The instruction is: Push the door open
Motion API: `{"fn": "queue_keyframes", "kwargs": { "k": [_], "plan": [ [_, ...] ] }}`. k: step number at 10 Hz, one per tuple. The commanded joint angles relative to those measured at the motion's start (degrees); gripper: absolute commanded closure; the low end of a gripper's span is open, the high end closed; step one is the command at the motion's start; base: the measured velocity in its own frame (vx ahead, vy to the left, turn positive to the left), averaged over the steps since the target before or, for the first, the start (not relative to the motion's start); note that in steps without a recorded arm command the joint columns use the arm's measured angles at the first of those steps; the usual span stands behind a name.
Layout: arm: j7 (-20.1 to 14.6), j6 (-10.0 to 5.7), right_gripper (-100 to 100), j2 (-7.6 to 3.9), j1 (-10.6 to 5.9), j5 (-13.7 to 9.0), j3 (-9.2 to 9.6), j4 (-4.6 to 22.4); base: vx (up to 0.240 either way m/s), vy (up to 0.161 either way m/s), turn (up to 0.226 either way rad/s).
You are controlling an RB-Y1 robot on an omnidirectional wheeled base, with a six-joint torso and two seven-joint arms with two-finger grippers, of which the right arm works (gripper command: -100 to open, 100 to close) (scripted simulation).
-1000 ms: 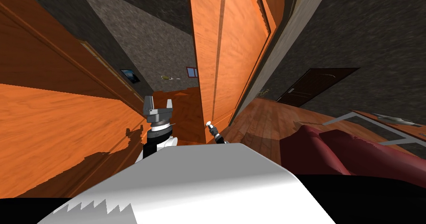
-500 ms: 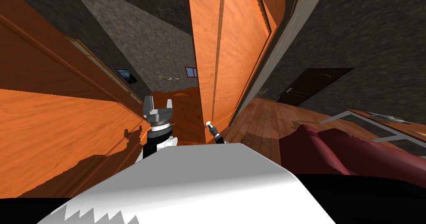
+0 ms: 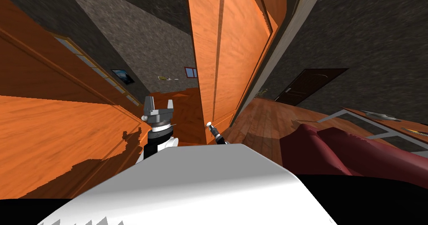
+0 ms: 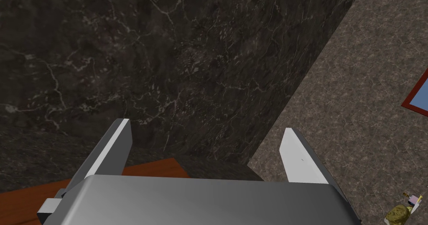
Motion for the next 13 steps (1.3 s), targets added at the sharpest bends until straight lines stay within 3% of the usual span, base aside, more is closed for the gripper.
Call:
{"fn": "queue_keyframes", "kwargs": {
  "k": [1, 13],
  "plan": [
    [-2.9, -0.13, 100, 0.00, -0.44, -1.2, 0.47, 0.2, 0.057, 0.039, -0.069],
    [-20.0, -0.57, 100, 0.03, -1.95, -6.6, 3.24, 1.5, 0.039, 0.034, -0.042]
  ]
}}
